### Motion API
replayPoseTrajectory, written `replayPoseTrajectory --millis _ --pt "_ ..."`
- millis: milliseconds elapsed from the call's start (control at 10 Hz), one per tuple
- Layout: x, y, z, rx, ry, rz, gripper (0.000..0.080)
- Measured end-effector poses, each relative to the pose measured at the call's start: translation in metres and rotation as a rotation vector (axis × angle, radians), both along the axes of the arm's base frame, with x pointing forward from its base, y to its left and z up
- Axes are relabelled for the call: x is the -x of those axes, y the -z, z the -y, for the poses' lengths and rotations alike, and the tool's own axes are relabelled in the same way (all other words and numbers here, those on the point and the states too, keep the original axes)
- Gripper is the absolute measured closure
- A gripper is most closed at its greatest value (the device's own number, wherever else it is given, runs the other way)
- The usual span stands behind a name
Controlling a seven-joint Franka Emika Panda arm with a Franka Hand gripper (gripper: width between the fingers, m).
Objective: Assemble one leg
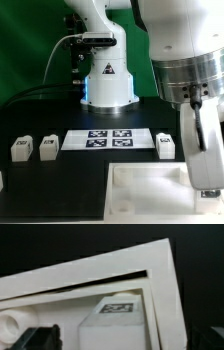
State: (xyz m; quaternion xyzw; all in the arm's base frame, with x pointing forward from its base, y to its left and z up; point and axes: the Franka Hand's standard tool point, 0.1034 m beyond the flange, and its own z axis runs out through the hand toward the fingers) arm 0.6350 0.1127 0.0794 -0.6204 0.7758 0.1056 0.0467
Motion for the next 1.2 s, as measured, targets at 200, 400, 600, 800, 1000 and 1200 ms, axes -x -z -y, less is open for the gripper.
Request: replayPoseTrajectory --millis 200,400,600,800,1000,1200 --pt "0.012 0.002 -0.004 0.011 -0.26 -0.006 0.0154" --pt "0.011 0.003 -0.002 -0.012 -0.516 0.052 0.0151" --pt "0.012 0.003 -0.002 -0.018 -0.757 0.094 0.0151" --pt "0.011 0.005 -0.006 0.02 -1.207 0.153 0.0151" --pt "0.002 0.012 0.011 0.014 -1.522 0.229 0.0151" --pt "-0.001 0.015 0.015 0.03 -1.538 0.253 0.0151"
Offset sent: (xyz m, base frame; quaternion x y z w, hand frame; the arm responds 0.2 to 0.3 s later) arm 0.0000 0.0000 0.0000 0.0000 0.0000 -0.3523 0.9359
